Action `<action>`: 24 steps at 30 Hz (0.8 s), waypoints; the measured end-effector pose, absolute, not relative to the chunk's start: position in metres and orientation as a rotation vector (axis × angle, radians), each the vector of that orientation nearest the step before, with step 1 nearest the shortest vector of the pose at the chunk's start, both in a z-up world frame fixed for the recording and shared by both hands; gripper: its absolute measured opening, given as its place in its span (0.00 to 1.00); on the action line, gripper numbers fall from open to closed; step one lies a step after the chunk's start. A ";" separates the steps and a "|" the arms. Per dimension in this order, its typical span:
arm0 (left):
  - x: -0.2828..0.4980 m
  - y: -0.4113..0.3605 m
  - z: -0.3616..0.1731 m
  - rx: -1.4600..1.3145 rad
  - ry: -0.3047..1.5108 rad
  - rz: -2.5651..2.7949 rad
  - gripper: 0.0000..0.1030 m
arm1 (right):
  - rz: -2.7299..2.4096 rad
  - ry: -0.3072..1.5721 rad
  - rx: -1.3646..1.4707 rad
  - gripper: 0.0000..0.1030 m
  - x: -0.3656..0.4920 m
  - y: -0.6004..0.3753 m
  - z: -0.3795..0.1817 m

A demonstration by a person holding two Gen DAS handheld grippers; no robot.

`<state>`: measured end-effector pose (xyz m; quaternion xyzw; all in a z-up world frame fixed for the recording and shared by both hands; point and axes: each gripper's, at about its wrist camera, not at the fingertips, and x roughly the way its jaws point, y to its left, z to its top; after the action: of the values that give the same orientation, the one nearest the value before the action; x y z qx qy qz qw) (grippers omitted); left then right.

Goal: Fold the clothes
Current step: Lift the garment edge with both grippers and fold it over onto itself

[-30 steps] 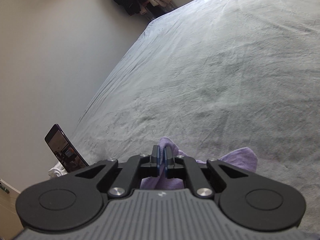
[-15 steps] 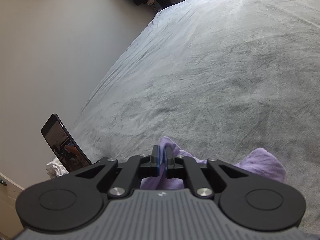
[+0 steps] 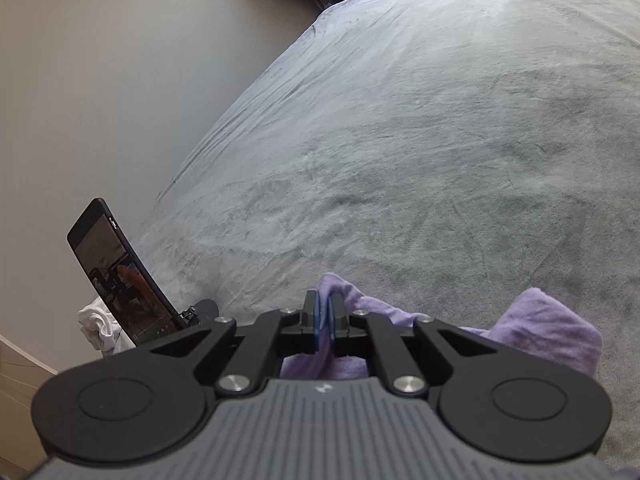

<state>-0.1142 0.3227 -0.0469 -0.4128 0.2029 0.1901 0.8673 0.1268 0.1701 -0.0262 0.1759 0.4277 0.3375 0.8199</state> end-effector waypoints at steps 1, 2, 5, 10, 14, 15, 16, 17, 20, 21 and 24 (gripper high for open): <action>-0.114 0.325 -0.047 -0.857 0.421 0.407 0.00 | 0.718 0.911 0.374 0.07 0.127 0.172 -0.027; -0.113 0.327 -0.047 -0.853 0.419 0.407 0.00 | 0.718 0.912 0.375 0.07 0.128 0.172 -0.028; -0.111 0.331 -0.046 -0.830 0.420 0.407 0.00 | 0.715 0.917 0.377 0.07 0.129 0.174 -0.030; -0.102 0.327 -0.038 -0.714 0.410 0.393 0.13 | 0.722 0.928 0.377 0.11 0.129 0.177 -0.032; -0.094 0.322 -0.038 -0.636 0.435 0.386 0.34 | 0.733 0.922 0.365 0.14 0.131 0.180 -0.029; -0.093 0.321 -0.039 -0.628 0.443 0.382 0.34 | 0.731 0.918 0.361 0.14 0.132 0.180 -0.028; -0.091 0.320 -0.040 -0.621 0.454 0.375 0.35 | 0.724 0.914 0.358 0.14 0.133 0.179 -0.027; -0.090 0.319 -0.042 -0.618 0.462 0.367 0.35 | 0.718 0.909 0.355 0.16 0.134 0.178 -0.026; -0.087 0.315 -0.045 -0.622 0.481 0.350 0.34 | 0.690 0.896 0.364 0.44 0.139 0.172 -0.028; -0.087 0.313 -0.046 -0.621 0.484 0.347 0.33 | 0.688 0.899 0.361 0.44 0.140 0.172 -0.029; -0.085 0.310 -0.048 -0.618 0.488 0.343 0.32 | 0.687 0.913 0.341 0.44 0.145 0.174 -0.034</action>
<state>-0.0853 0.3097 -0.0482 -0.2995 0.2364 0.1665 0.9092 0.1446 0.1736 -0.0343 0.1604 0.4301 0.3237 0.8273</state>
